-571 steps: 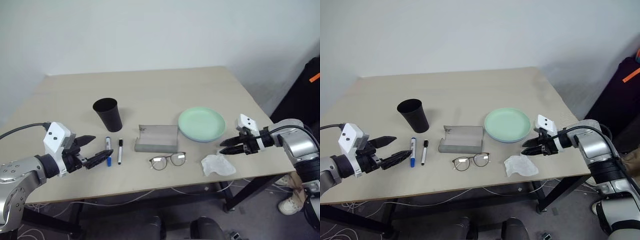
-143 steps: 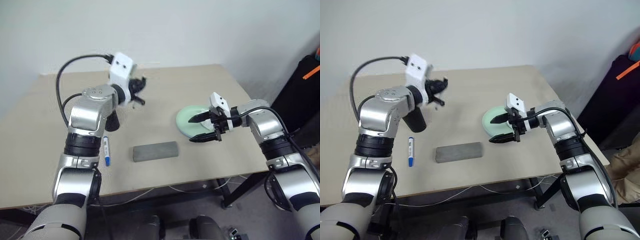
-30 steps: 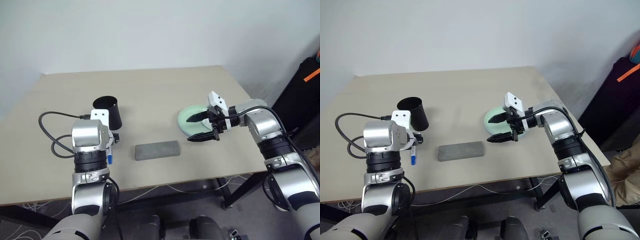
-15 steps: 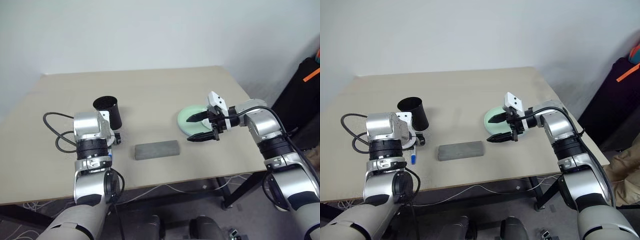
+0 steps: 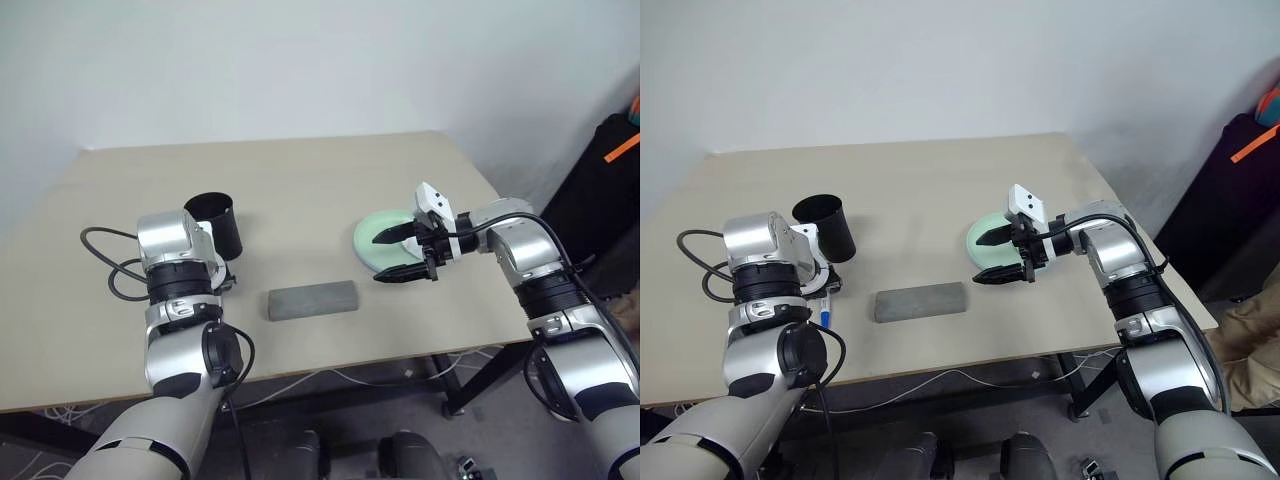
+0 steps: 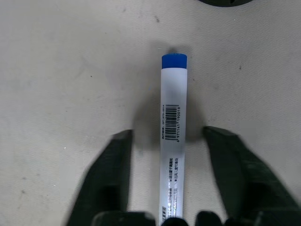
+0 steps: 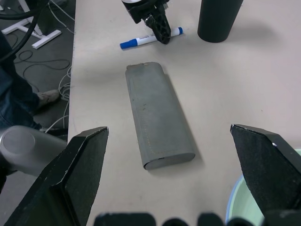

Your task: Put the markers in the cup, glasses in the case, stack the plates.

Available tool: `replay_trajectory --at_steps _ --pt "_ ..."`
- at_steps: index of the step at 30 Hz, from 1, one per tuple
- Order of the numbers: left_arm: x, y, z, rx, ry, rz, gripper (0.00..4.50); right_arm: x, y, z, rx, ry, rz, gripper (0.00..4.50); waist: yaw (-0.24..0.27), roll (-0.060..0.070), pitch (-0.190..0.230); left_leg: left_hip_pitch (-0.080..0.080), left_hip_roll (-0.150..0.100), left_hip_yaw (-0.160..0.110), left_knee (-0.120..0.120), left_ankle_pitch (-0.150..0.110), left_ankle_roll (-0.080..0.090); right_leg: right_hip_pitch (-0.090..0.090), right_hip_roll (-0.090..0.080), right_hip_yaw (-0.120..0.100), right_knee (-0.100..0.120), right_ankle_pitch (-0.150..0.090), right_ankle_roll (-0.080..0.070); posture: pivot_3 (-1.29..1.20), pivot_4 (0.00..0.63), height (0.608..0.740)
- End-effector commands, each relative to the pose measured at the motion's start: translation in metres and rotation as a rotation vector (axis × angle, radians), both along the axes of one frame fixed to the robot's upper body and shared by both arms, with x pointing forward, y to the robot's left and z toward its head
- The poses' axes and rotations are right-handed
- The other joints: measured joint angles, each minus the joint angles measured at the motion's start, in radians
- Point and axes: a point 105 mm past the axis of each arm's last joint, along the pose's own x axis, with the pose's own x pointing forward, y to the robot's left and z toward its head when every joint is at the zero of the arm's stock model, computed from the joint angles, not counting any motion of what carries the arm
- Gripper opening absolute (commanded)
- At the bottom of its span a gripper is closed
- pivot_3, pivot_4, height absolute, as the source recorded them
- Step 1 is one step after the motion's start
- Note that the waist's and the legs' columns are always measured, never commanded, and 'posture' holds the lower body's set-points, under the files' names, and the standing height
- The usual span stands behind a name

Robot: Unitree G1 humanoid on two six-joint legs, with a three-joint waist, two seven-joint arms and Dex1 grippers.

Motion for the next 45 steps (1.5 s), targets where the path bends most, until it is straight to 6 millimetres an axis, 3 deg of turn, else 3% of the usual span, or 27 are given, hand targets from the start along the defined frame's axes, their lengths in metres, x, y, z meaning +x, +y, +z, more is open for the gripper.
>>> replay_trajectory --at_steps 1,3,4,7,9,13,16,21,24,28,31,35,41,45 --pt "0.003 0.007 0.015 0.036 -0.02 0.031 0.98 0.003 0.004 0.019 0.028 -0.059 0.012 4.5 0.0 0.0 0.0 0.0 0.0 0.0 0.0 0.0 0.0 0.0 0.0 0.0 0.0 0.0 0.0 0.0 0.0 0.739" --pt "0.002 0.009 0.015 0.046 -0.019 0.038 0.22 0.003 0.004 0.019 0.029 -0.059 0.012 4.5 0.0 0.0 0.0 0.0 0.0 0.0 0.0 0.0 0.0 0.0 0.0 0.0 0.0 0.0 0.0 0.0 0.0 0.739" --pt "0.002 0.01 0.015 0.05 -0.02 0.038 0.08 0.003 0.004 0.019 0.03 -0.059 0.012 4.5 0.0 0.0 0.0 0.0 0.0 0.0 0.0 0.0 0.0 0.0 0.0 0.0 0.0 0.0 0.0 0.0 0.0 0.739" --pt "0.004 0.01 0.021 0.071 -0.042 0.01 0.08 0.003 0.004 0.019 0.031 -0.06 0.013 4.5 0.0 0.0 0.0 0.0 0.0 0.0 0.0 0.0 0.0 0.0 0.0 0.0 0.0 0.0 0.0 0.0 0.0 0.739" --pt "0.011 0.0 0.027 0.068 -0.085 -0.083 0.08 0.003 0.005 0.019 0.032 -0.06 0.014 4.5 0.0 0.0 0.0 0.0 0.0 0.0 0.0 0.0 0.0 0.0 0.0 0.0 0.0 0.0 0.0 0.0 0.0 0.739" --pt "0.018 -0.037 0.038 -0.037 -0.176 -0.395 0.08 0.003 0.005 0.02 0.033 -0.061 0.016 4.5 0.0 0.0 0.0 0.0 0.0 0.001 -0.001 0.0 0.0 -0.001 0.0 0.0 0.0 0.0 0.0 0.0 0.0 0.739" --pt "0.006 -0.06 0.043 -0.11 -0.164 -0.649 0.08 0.003 0.006 0.02 0.034 -0.062 0.017 4.5 -0.004 0.0 0.0 0.0 0.0 0.002 -0.002 0.0 0.0 -0.003 -0.001 0.003 0.0 0.0 0.0 0.0 0.0 0.739" --pt "-0.014 -0.077 0.054 -0.13 -0.115 -0.886 0.08 0.003 0.007 0.02 0.035 -0.064 0.019 4.5 -0.009 0.0 0.0 -0.004 0.0 0.003 -0.004 0.0 0.0 -0.009 -0.001 0.005 0.0 0.0 -0.001 0.0 0.0 0.739" --pt "-0.014 -0.092 0.078 -0.111 -0.229 -0.977 0.08 0.003 0.007 0.02 0.036 -0.064 0.019 4.5 -0.009 0.0 0.0 -0.01 0.0 0.003 -0.002 0.001 -0.002 -0.013 0.001 0.005 0.0 0.0 -0.001 0.0 0.0 0.739" --pt "0.013 -0.106 0.118 -0.076 -0.622 -1.018 0.08 0.003 0.007 0.019 0.037 -0.065 0.019 4.5 -0.009 0.0 0.0 -0.011 0.0 0.003 0.0 0.002 -0.002 -0.012 0.002 0.005 0.0 0.0 -0.001 0.0 0.0 0.739" --pt "0.031 -0.099 0.146 0.018 -0.897 -0.964 0.08 0.002 0.007 0.019 0.038 -0.065 0.02 4.5 -0.009 0.0 0.0 -0.011 0.0 0.003 0.001 0.002 -0.002 -0.012 0.002 0.005 0.0 0.0 -0.001 0.0 0.0 0.739" --pt "0.046 -0.078 0.165 0.194 -1.093 -0.84 0.08 0.002 0.007 0.019 0.038 -0.065 0.022 4.5 -0.009 0.0 0.0 -0.01 0.0 0.004 0.001 0.002 -0.001 -0.011 0.004 0.006 0.001 0.001 -0.002 0.0 0.0 0.739" --pt "0.053 -0.041 0.183 0.462 -1.309 -0.593 0.08 0.001 0.007 0.02 0.037 -0.065 0.029 4.5 -0.004 0.0 0.0 -0.01 0.0 0.004 0.003 0.003 0.0 -0.01 0.007 0.006 0.0 0.002 -0.002 0.0 0.0 0.739" --pt "0.053 -0.024 0.185 0.543 -1.38 -0.498 0.08 0.001 0.006 0.022 0.038 -0.066 0.032 4.5 0.003 0.0 0.0 -0.01 0.0 0.005 0.004 0.003 0.0 -0.01 0.007 0.006 0.0 0.003 -0.002 0.0 0.0 0.739"
